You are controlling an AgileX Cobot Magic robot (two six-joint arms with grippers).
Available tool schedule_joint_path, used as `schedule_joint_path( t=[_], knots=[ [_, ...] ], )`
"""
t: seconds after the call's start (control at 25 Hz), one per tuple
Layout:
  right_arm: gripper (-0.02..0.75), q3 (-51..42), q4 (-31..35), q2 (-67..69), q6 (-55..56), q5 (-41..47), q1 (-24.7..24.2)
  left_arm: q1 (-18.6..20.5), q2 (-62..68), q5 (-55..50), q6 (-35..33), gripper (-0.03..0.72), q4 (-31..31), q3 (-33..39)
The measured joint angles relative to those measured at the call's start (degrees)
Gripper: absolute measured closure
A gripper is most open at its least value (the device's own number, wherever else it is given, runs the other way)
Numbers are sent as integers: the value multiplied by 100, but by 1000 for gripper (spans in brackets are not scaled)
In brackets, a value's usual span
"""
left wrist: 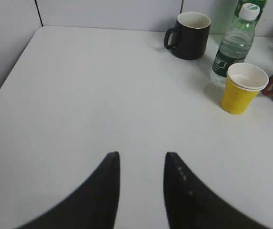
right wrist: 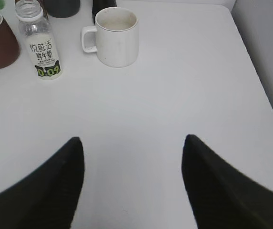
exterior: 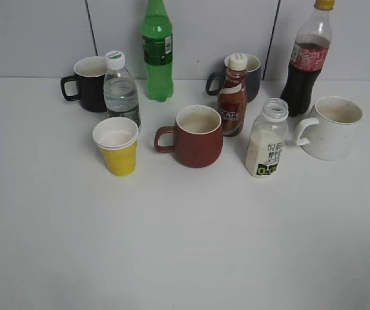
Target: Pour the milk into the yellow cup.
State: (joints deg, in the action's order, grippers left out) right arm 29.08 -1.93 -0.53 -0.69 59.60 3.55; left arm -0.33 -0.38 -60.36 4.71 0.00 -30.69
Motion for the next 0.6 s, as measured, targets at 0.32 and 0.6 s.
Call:
schedule_joint_path(
  t=[0.32, 0.6],
  knots=[
    [255, 0, 0, 0, 0, 0, 0, 0, 0, 0, 0, 445, 0, 0],
    [255, 0, 0, 0, 0, 0, 0, 0, 0, 0, 0, 445, 0, 0]
  ],
)
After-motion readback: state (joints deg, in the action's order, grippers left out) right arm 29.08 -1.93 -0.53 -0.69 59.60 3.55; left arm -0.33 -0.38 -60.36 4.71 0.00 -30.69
